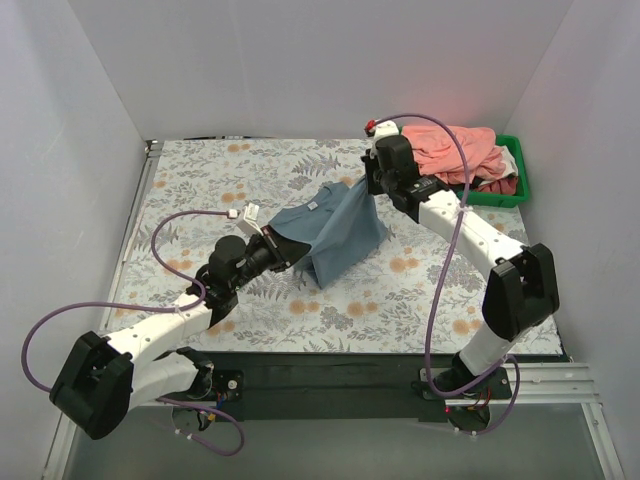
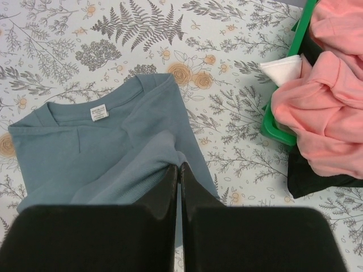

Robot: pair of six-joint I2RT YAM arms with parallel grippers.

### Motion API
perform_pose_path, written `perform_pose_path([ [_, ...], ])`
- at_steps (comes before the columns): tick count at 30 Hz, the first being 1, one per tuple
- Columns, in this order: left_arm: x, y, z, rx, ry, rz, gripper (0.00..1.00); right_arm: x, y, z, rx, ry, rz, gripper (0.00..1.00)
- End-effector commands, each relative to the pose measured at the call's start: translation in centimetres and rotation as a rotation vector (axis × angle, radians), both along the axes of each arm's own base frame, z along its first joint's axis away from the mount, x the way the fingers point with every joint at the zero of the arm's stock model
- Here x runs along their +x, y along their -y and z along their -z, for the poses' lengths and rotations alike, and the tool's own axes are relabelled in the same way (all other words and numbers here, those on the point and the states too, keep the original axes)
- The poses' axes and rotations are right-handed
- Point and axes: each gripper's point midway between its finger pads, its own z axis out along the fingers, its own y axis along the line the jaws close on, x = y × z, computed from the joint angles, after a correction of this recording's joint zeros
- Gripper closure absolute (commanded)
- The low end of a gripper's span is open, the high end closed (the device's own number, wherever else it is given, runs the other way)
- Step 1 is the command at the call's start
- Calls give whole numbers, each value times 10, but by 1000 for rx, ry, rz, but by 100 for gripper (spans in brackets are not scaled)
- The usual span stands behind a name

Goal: Fold and stack the t-shirts
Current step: Fold the tshirt

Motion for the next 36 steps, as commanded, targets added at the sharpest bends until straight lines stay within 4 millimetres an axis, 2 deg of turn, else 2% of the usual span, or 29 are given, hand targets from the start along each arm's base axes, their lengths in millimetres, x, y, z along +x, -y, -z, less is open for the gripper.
perform_pose_path([
  [1, -12, 14, -19, -45, 27, 95, 100, -1, 24, -49, 43, 136, 71, 99],
  [2, -17, 18, -18, -53, 15, 113, 100, -5, 26, -49, 45, 134, 74, 99],
  [3, -19, 21, -17, -56, 10, 123, 100, -12, 30, -58, 59, 154, 77, 99],
  [4, -22, 23, -18, -61, 14, 131, 100, -19, 35, -49, 51, 137, 86, 99],
  [5, -29, 28, -15, -63, 5, 150, 100, -23, 38, -50, 55, 141, 90, 99],
  [6, -32, 31, -14, -65, 0, 157, 100, -31, 43, -60, 70, 163, 96, 99],
  [7, -36, 33, -15, -68, 0, 163, 100, -37, 48, -50, 59, 146, 102, 99],
  [10, -49, 40, -12, -76, -9, 178, 100, -53, 58, -56, 74, 167, 114, 99],
  [11, -54, 43, -13, -81, -7, 185, 100, -58, 61, -46, 67, 149, 115, 99],
  [12, -58, 44, -9, -80, -18, 191, 100, -64, 64, -51, 80, 160, 118, 99],
  [13, -65, 48, -11, -90, -17, 208, 100, -67, 65, -50, 84, 161, 119, 99],
  [14, -66, 49, -9, -91, -20, 202, 100, -72, 68, -41, 80, 144, 122, 99],
  [15, -69, 50, -4, -88, -29, 204, 100, -77, 71, -46, 92, 158, 125, 99],
  [17, -77, 56, -1, -100, -39, 221, 100, -83, 76, -39, 89, 150, 134, 99],
  [21, -85, 61, 6, -109, -52, 237, 100, -93, 82, -45, 97, 170, 139, 99],
  [23, -86, 62, 7, -113, -50, 239, 100, -93, 84, -47, 93, 175, 145, 99],
  [26, -76, 56, 6, -95, -29, 180, 100, -89, 83, -51, 91, 181, 148, 99],
  [27, -72, 54, 5, -87, -20, 159, 100, -86, 81, -47, 84, 170, 150, 99],
  [28, -66, 49, 4, -76, -12, 116, 100, -82, 80, -52, 84, 177, 151, 99],
  [30, -65, 46, 3, -68, -1, 106, 100, -74, 78, -47, 63, 161, 155, 99],
  [31, -57, 41, 2, -70, 8, 56, 100, -70, 75, -51, 64, 170, 155, 99],
  [33, -56, 39, 5, -74, -4, 53, 100, -63, 73, -46, 49, 157, 157, 99],
  [36, -54, 40, 15, -80, -30, 79, 100, -53, 66, -48, 44, 159, 153, 99],
])
